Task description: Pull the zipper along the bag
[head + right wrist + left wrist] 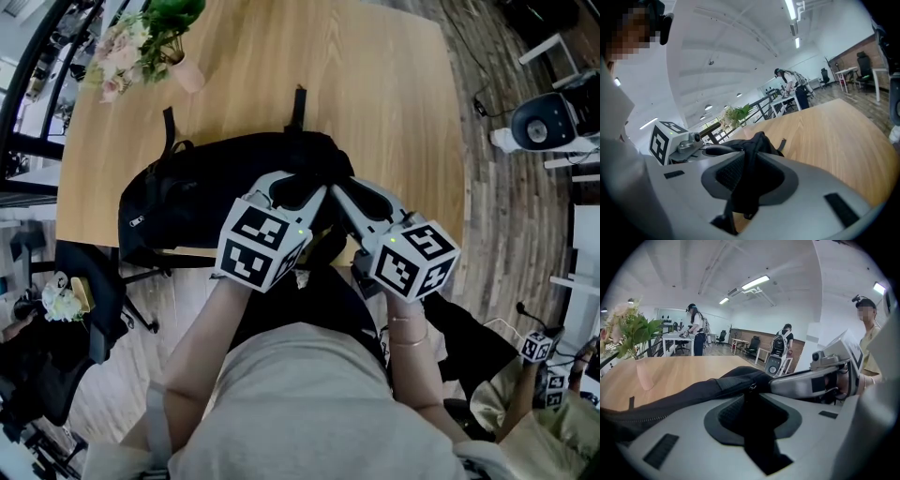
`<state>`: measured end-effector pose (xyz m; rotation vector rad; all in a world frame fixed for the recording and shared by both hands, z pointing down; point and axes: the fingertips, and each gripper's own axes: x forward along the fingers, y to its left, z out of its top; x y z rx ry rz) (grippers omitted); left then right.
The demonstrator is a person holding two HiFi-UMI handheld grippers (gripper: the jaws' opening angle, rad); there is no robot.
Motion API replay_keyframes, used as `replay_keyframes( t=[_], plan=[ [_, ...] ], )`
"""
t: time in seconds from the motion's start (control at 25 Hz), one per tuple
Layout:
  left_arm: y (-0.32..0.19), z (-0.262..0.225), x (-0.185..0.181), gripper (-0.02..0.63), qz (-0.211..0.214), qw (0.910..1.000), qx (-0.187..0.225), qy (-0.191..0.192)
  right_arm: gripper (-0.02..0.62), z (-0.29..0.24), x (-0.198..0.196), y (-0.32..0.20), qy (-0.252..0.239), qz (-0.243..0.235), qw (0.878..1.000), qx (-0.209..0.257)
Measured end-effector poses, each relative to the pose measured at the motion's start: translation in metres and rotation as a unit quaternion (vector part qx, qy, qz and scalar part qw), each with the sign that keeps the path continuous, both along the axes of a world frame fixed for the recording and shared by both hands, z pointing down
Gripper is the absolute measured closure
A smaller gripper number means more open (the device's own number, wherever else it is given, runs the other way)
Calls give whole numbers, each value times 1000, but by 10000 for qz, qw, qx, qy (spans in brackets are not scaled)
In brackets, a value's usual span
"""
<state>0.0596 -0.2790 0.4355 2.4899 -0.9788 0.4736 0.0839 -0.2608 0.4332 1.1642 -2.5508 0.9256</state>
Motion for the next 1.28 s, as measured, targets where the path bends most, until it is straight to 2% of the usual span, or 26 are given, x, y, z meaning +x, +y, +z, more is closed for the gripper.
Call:
replay_keyframes(
  t=[0.2,0.44,0.8,0.96,1.28],
  plan=[
    [0,0,1,502,204,9998,28,46,503,0,1,-1,25,97,9999,20],
    [-2,-2,-4,548,316,9980,371,-413,500,3,5,-2,9,187,9998,53],
    [12,-16,7,548,738,9962,443,-113,500,3,6,-4,2,150,9999,50],
    [10,-16,6,554,696,9970,326,14,500,3,5,-4,21,152,9999,64],
    [5,-9,5,552,216,9992,278,-200,500,1,6,-3,44,165,9998,78]
  ],
)
